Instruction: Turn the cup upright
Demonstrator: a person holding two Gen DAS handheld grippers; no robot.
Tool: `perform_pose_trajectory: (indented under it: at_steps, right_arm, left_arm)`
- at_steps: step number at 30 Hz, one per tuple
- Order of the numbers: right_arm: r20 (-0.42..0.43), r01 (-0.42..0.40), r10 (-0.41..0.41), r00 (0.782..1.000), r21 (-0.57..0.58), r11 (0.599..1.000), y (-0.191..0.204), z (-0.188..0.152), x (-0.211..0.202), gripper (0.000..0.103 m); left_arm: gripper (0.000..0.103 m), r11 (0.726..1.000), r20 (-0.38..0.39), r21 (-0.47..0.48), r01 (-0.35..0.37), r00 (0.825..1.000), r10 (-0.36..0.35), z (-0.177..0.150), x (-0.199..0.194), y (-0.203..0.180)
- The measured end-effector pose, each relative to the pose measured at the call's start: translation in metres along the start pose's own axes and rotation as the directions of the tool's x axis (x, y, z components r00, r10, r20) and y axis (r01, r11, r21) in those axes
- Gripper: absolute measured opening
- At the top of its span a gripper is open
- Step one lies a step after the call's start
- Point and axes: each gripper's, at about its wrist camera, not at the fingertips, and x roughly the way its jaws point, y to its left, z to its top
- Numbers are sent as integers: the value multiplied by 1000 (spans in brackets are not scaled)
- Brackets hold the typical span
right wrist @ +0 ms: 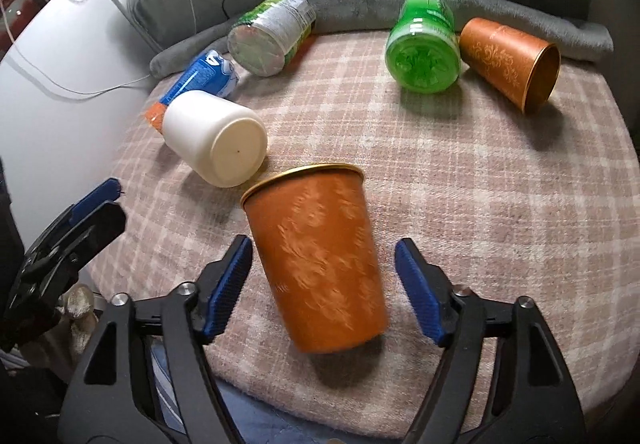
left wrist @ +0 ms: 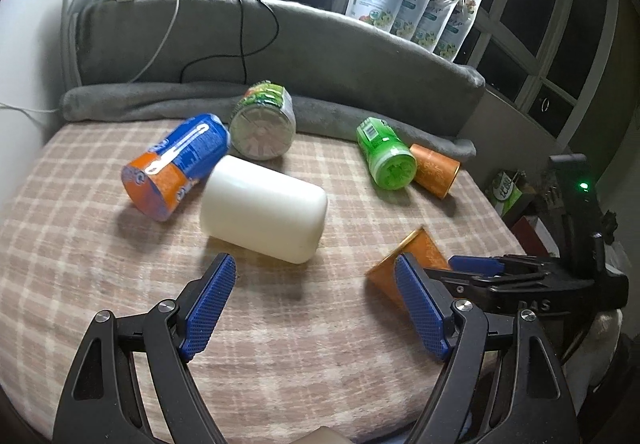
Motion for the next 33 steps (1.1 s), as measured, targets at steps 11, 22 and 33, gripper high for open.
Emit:
perform_pose_trajectory:
  at_steps: [11,22,33]
  right_arm:
    - [144,103,-99,985,-24,994,-13,-17,-51,80]
    - [205,170,-162,965,-21,985,-28,-40,-80,79]
    - [206,181,-178,962,4,983,-45,-50,-86,80]
  left_arm:
    - [81,980,-124,-162,112,983,-133,-5,31,-20]
    - [80,926,-197,-352,136,957,-215,-8,68,-26]
    - [80,904,-212,-414,110,954,-213,-8,90,-28]
